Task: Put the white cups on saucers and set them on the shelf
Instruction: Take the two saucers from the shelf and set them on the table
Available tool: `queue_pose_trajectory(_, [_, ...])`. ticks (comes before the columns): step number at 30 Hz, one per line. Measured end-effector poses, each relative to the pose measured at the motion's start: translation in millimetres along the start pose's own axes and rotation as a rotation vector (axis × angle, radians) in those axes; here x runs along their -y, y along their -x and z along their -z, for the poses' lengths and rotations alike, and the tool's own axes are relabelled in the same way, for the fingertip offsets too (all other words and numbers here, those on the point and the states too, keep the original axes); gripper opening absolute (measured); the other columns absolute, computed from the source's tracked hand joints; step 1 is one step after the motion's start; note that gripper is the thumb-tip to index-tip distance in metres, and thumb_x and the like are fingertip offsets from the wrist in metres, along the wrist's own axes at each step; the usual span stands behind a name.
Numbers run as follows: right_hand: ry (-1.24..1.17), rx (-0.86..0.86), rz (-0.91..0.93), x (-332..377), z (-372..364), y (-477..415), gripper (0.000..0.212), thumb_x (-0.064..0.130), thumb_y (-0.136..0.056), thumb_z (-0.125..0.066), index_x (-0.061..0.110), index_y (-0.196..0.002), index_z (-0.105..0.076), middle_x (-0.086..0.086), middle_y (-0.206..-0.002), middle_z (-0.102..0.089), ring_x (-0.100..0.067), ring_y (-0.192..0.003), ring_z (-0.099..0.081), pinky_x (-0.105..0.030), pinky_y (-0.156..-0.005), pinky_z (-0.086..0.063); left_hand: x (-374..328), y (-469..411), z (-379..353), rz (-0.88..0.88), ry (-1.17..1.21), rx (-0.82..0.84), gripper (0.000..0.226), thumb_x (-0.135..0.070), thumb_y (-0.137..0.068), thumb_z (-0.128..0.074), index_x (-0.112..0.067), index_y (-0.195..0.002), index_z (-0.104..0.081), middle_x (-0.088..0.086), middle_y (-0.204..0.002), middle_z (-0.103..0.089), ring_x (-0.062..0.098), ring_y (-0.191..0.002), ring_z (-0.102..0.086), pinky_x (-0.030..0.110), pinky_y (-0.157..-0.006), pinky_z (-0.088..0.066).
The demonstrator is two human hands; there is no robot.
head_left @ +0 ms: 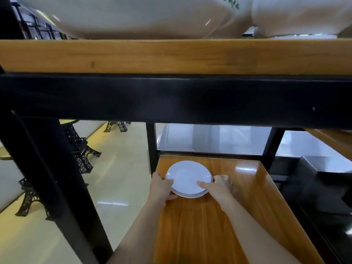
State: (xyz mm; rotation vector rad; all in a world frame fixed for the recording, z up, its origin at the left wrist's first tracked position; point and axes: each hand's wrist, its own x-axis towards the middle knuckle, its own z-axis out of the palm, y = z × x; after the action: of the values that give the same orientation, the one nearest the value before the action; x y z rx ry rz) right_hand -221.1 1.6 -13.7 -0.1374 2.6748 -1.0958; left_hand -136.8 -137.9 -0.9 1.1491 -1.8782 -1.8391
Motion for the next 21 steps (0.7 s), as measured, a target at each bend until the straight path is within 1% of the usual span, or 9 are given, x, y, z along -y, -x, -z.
queue_pose_trajectory(3, [0.003, -0.005, -0.004, 2, -3, -1, 0.067, 0.044, -0.076, -0.07, 0.009, -0.128, -0.047, -0.007, -0.141, -0.033, -0.026, -0.132, -0.031, -0.044, -0.112, -0.018, 2, -7, -2, 0.049, 0.034, 0.028, 0.05, 0.002, -0.089, -0.055, -0.003, -0.136, -0.037, 0.016, -0.134, -0.049, 0.036, -0.112, -0.057, 0.038, -0.062, -0.06])
queue_pose_trajectory(5, [-0.018, -0.005, -0.01, 2, -4, -1, 0.07, 0.039, -0.075, -0.072, 0.007, -0.13, -0.043, -0.007, -0.14, -0.034, -0.027, -0.131, -0.033, -0.043, -0.111, -0.02, 1, -8, -1, 0.046, 0.019, 0.045, 0.028, 0.006, -0.088, -0.054, -0.001, -0.115, -0.052, 0.016, -0.119, -0.057, 0.031, -0.095, -0.061, 0.037, -0.058, -0.061])
queue_pose_trajectory(7, [-0.047, -0.014, -0.007, 2, -3, 0, 0.069, 0.035, -0.073, -0.074, 0.007, -0.128, -0.043, -0.007, -0.137, -0.037, -0.027, -0.127, -0.037, -0.043, -0.111, -0.025, -1, -4, -2, 0.043, 0.027, 0.061, 0.015, 0.009, -0.087, -0.051, -0.004, -0.093, -0.056, 0.012, -0.103, -0.058, 0.023, -0.078, -0.06, 0.036, -0.056, -0.06])
queue_pose_trajectory(8, [-0.063, -0.018, -0.002, 2, -1, 2, 0.067, 0.033, -0.072, -0.075, 0.008, -0.126, -0.045, -0.007, -0.134, -0.04, -0.026, -0.124, -0.04, -0.043, -0.11, -0.028, -2, -1, -2, 0.044, 0.043, 0.067, 0.014, 0.008, -0.086, -0.051, -0.005, -0.091, -0.055, 0.01, -0.098, -0.057, 0.022, -0.075, -0.058, 0.037, -0.056, -0.059])
queue_pose_trajectory(11, [-0.193, 0.016, 0.02, -1, 5, 8, 0.061, 0.024, -0.07, -0.076, 0.012, -0.12, -0.043, -0.004, -0.123, -0.046, -0.022, -0.109, -0.043, -0.042, -0.102, -0.039, -4, 9, -2, 0.067, 0.096, 0.073, 0.025, -0.004, -0.086, -0.057, -0.008, -0.11, -0.049, 0.007, -0.099, -0.052, 0.025, -0.082, -0.055, 0.043, -0.061, -0.06])
queue_pose_trajectory(13, [-0.371, 0.106, 0.035, -4, 11, 16, 0.059, 0.014, -0.072, -0.076, 0.016, -0.117, -0.037, -0.005, -0.121, -0.048, -0.02, -0.108, -0.046, -0.034, -0.088, -0.05, -3, 16, -2, 0.067, 0.098, 0.08, 0.031, -0.009, -0.085, -0.059, -0.01, -0.114, -0.047, 0.006, -0.099, -0.052, 0.023, -0.082, -0.054, 0.044, -0.06, -0.059])
queue_pose_trajectory(14, [-0.446, 0.143, 0.049, -6, 14, 21, 0.059, 0.01, -0.073, -0.076, 0.018, -0.116, -0.035, -0.006, -0.121, -0.048, -0.019, -0.108, -0.048, -0.027, -0.079, -0.052, -2, 22, -2, 0.06, 0.102, 0.079, 0.031, -0.01, -0.085, -0.06, -0.01, -0.113, -0.046, 0.004, -0.097, -0.052, 0.022, -0.081, -0.054, 0.044, -0.059, -0.059])
queue_pose_trajectory(16, [-0.527, 0.178, 0.092, -7, 21, 35, 0.06, 0.005, -0.075, -0.074, 0.02, -0.114, -0.032, -0.005, -0.118, -0.048, -0.016, -0.106, -0.049, -0.017, -0.067, -0.048, -1, 34, -2, 0.031, 0.102, 0.067, 0.029, -0.012, -0.087, -0.06, -0.014, -0.111, -0.044, 0.003, -0.097, -0.052, 0.02, -0.079, -0.054, 0.04, -0.054, -0.058])
queue_pose_trajectory(21, [-0.635, 0.199, 0.151, -17, 34, 73, 0.057, 0.005, -0.078, -0.07, 0.024, -0.112, -0.028, -0.001, -0.111, -0.045, -0.014, -0.103, -0.047, -0.015, -0.061, -0.045, 8, 75, 0, -0.072, 0.082, -0.007, 0.028, -0.016, -0.091, -0.056, -0.016, -0.114, -0.041, 0.009, -0.113, -0.053, 0.03, -0.098, -0.057, 0.036, -0.052, -0.054])
